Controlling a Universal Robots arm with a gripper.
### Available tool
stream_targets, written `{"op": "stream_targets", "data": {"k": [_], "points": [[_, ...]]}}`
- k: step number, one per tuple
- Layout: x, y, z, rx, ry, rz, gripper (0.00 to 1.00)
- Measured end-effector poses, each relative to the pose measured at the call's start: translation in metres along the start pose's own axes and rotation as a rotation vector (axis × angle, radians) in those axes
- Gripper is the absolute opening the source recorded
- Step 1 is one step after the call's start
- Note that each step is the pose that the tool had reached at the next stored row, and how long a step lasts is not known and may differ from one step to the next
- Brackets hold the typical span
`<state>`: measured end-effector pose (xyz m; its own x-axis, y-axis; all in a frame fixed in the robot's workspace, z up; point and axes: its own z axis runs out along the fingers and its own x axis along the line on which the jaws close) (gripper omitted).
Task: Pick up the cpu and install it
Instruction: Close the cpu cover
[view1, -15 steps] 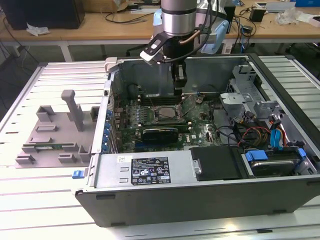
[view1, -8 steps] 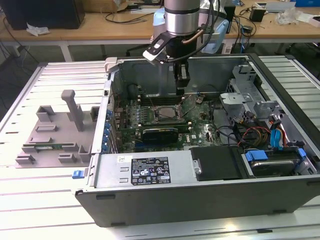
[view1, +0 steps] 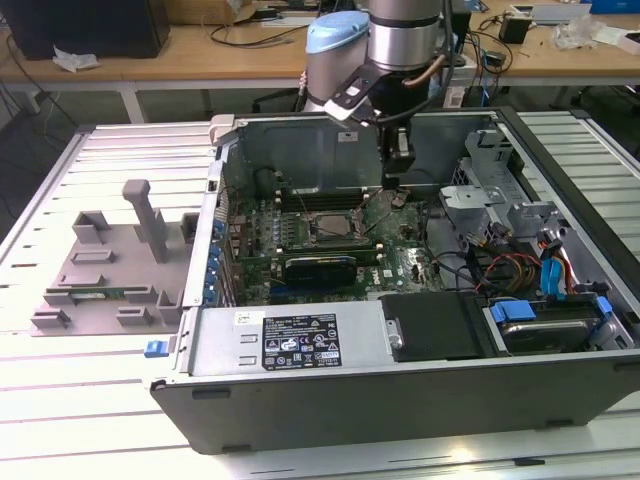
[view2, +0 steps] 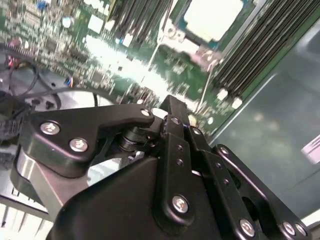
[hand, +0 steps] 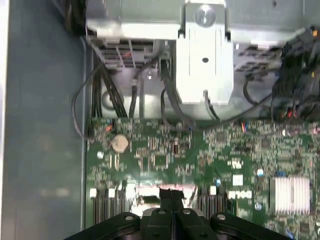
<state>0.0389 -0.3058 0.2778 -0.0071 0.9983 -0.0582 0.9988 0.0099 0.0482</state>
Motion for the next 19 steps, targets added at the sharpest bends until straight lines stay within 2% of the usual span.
{"op": "stream_targets", "data": {"k": [4,8,15,19], "points": [[0.0,0.0157,0.0008,0.0004,0.0002,0.0,0.11],[-0.0001,0.0166,0.0012,0.0004,0.0001,0.0,0.11],[0.0003,0.0199,0.009,0.0008,0.0,0.0,0.11],[0.001,0.0197,0.0198,0.0007,0.0001,0.0,0.11]]}}
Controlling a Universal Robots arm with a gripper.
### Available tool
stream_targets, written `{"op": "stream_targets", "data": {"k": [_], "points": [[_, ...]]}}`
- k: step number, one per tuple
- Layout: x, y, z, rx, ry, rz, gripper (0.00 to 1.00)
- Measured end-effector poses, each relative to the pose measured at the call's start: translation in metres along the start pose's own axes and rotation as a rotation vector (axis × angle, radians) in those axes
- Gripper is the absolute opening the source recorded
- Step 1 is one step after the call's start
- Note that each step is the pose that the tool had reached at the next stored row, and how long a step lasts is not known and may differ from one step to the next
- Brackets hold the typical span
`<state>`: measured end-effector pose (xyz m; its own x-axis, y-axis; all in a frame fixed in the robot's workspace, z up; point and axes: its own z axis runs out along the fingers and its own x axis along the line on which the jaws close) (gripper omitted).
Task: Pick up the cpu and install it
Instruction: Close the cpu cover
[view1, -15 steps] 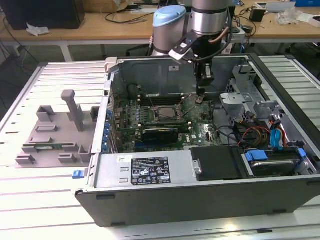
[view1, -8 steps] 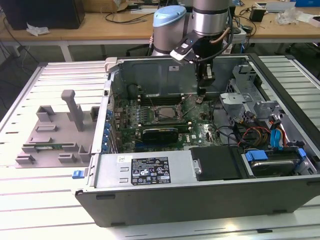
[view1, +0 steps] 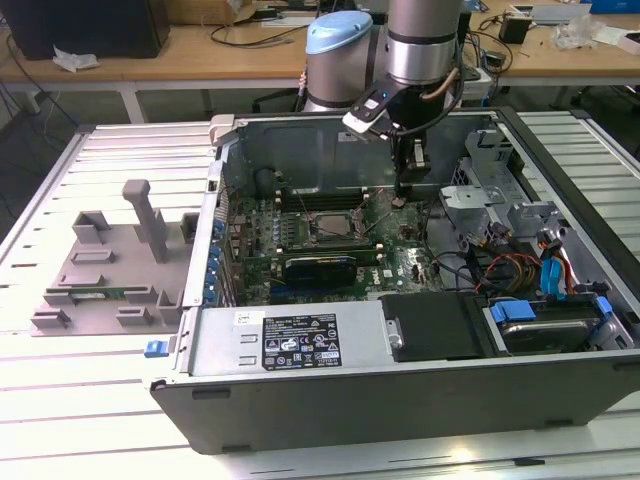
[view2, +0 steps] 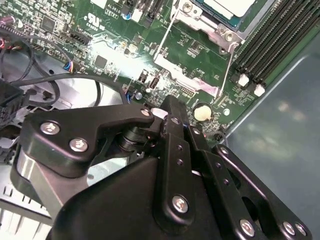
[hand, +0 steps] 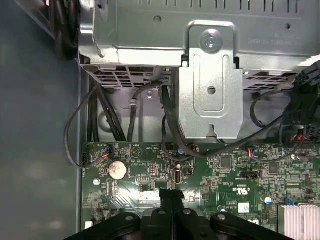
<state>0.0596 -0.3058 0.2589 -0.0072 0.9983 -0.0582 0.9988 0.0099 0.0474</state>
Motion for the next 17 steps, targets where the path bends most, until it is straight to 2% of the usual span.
{"op": "stream_targets", "data": {"k": [2,8,14,17], "points": [[0.0003,-0.0003,0.006,0.0002,0.0008,0.0,0.11],[0.0009,-0.0008,0.0156,0.0008,0.0019,0.0,0.11],[0.0009,-0.0016,0.0161,0.0009,0.002,0.0,0.11],[0.001,-0.0102,0.0156,0.0008,0.0029,0.0,0.11]]}}
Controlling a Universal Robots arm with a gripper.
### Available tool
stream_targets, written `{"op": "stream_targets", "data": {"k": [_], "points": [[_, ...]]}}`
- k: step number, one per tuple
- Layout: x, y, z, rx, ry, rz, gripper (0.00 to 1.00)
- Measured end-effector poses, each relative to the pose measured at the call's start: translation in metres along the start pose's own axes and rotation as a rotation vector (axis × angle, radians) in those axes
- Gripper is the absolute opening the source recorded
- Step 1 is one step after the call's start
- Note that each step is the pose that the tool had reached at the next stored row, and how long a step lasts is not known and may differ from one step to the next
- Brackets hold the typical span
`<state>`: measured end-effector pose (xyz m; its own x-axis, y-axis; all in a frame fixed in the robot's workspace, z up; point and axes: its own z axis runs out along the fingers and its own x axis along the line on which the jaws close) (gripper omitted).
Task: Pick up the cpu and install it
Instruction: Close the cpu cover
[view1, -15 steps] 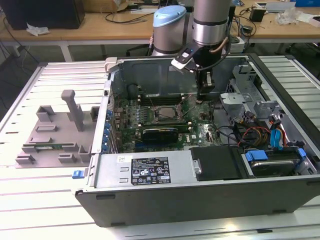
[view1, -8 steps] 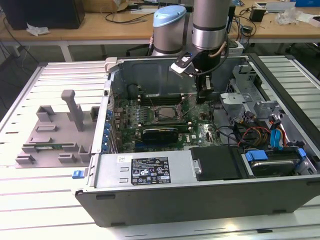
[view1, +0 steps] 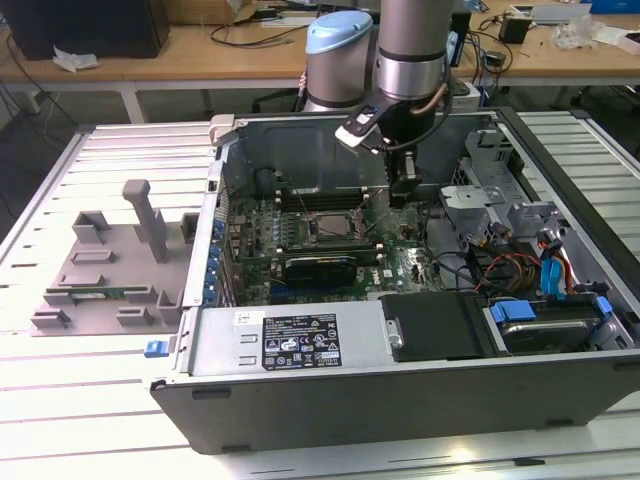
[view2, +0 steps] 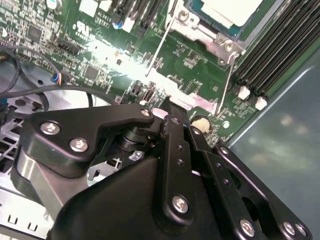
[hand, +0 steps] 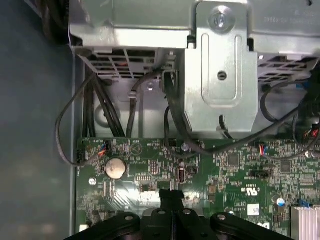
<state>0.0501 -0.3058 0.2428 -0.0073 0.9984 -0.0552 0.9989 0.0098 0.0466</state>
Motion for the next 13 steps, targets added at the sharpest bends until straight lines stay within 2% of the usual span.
{"op": "stream_targets", "data": {"k": [9,13], "points": [[0.0002,-0.0266,-0.0012,0.0001,0.0025,0.0,0.11],[0.0004,-0.0475,-0.0021,-0.0001,0.0036,0.0,0.11]]}}
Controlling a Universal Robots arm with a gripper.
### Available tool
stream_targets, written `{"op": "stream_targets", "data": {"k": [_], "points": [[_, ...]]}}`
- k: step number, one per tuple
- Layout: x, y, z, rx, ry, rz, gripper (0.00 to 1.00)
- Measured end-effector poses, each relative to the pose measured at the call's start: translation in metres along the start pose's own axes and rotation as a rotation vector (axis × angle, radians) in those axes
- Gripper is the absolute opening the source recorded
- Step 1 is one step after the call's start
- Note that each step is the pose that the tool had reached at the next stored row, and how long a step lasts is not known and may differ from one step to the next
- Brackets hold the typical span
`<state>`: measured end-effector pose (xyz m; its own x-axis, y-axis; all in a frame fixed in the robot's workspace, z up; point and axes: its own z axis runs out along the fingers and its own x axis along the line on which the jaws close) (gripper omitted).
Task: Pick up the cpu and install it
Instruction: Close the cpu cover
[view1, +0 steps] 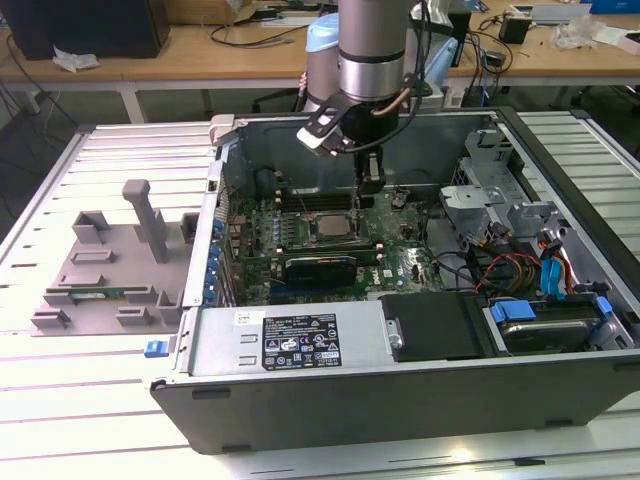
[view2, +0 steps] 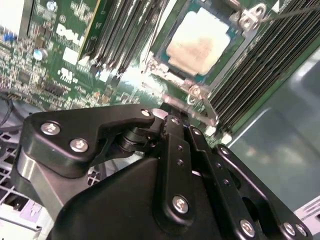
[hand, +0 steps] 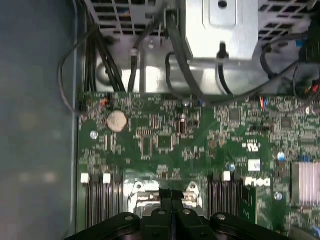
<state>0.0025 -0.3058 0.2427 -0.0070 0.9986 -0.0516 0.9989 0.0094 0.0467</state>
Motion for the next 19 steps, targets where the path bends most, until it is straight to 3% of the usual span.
{"op": "stream_targets", "data": {"k": [10,15,16,17,19], "points": [[0.0002,-0.0297,-0.0015,0.0001,0.0004,0.0,0.11],[0.0002,-0.0329,-0.0016,0.0002,0.0004,0.0,0.11],[0.0002,-0.033,-0.0007,0.0059,0.0004,0.0,0.11],[0.0003,-0.033,0.0016,0.0207,0.0003,-0.001,0.11],[0.0004,-0.0331,0.0037,0.0311,0.0001,-0.001,0.11]]}}
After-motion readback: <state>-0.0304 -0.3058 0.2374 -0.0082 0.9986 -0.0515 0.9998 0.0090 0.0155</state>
